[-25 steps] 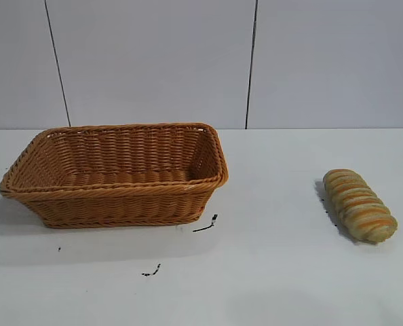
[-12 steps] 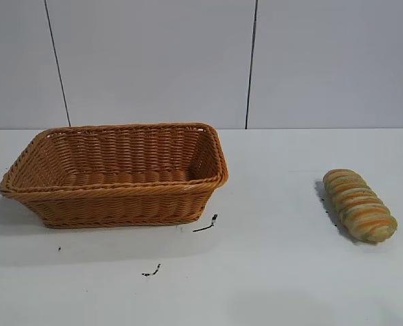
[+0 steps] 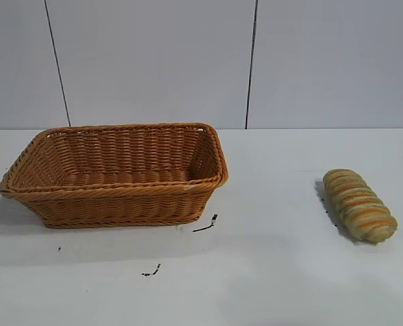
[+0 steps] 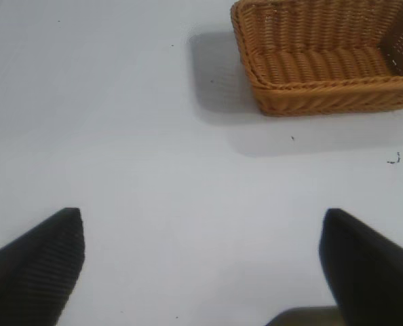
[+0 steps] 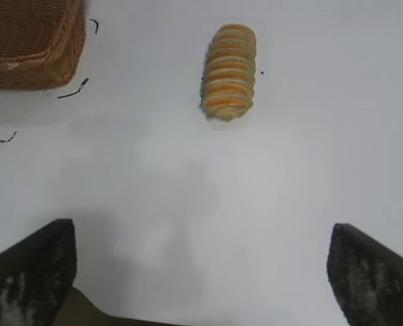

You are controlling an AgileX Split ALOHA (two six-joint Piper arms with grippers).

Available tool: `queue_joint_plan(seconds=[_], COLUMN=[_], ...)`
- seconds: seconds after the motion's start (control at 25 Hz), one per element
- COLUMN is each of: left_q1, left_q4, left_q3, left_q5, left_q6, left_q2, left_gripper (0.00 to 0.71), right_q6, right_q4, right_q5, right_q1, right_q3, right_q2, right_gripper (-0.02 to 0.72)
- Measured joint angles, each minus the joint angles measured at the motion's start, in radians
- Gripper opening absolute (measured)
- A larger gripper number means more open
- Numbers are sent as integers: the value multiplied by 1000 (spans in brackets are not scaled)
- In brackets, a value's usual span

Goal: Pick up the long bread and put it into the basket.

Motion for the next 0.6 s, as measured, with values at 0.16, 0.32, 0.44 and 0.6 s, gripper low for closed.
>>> queue_joint_plan(seconds=[0.16,0.32,0.44,0.6], left_q1=[0,0,0,0], left_q4=[0,0,0,0], left_q3=[0,0,0,0], left_q5=[0,0,0,0], left_q6=[0,0,0,0], left_q2=[0,0,0,0], left_gripper=[693,693,693,693], right_q6=[0,1,2,0], right_q4=[0,-10,-38,-48], right_q5=[3,9,16,17], right_q1=[0,0,0,0], right_q3=[-135,-263,-352,-450], right_q2=[220,424,563,732], right_gripper=[690,690,690,690])
